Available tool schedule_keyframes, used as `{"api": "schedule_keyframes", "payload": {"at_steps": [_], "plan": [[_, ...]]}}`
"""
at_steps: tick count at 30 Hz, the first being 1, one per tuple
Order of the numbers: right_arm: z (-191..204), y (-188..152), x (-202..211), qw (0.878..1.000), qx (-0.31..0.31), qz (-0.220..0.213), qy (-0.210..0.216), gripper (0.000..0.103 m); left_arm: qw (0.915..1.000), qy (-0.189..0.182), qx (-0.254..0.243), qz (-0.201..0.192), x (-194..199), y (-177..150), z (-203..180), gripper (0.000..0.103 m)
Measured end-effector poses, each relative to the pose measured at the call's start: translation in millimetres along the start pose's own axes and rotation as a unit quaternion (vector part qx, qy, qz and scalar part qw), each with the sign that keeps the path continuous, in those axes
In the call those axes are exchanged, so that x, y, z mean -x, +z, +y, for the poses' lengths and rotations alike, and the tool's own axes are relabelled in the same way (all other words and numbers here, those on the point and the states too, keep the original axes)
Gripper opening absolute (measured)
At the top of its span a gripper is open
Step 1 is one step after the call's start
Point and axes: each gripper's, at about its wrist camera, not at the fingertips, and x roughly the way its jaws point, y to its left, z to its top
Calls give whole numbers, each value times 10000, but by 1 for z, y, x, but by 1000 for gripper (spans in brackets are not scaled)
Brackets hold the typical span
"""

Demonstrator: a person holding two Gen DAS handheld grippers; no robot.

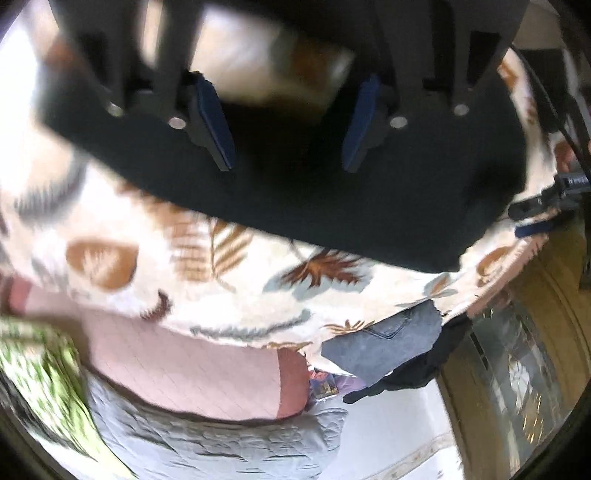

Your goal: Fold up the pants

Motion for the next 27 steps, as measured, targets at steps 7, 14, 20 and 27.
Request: {"api": "schedule_keyframes", "payload": {"at_steps": [7, 14, 20, 27], "plan": [[-17, 27, -46, 9971, 696, 285, -117, 71, 9938, -403, -922, 464, -55, 46, -1, 85], [-31, 34, -80, 9922, 1077, 615, -80, 74, 9849, -167, -1469, 904, -106, 66, 10, 85], [-37, 33, -99, 9918, 944, 852, 133, 47, 9726, -158, -2005, 1164, -131, 58, 8, 85], [-14, 28, -65, 9920, 1200, 381, -120, 4, 9782, -264, -1742, 1098, -117, 61, 10, 19]]}}
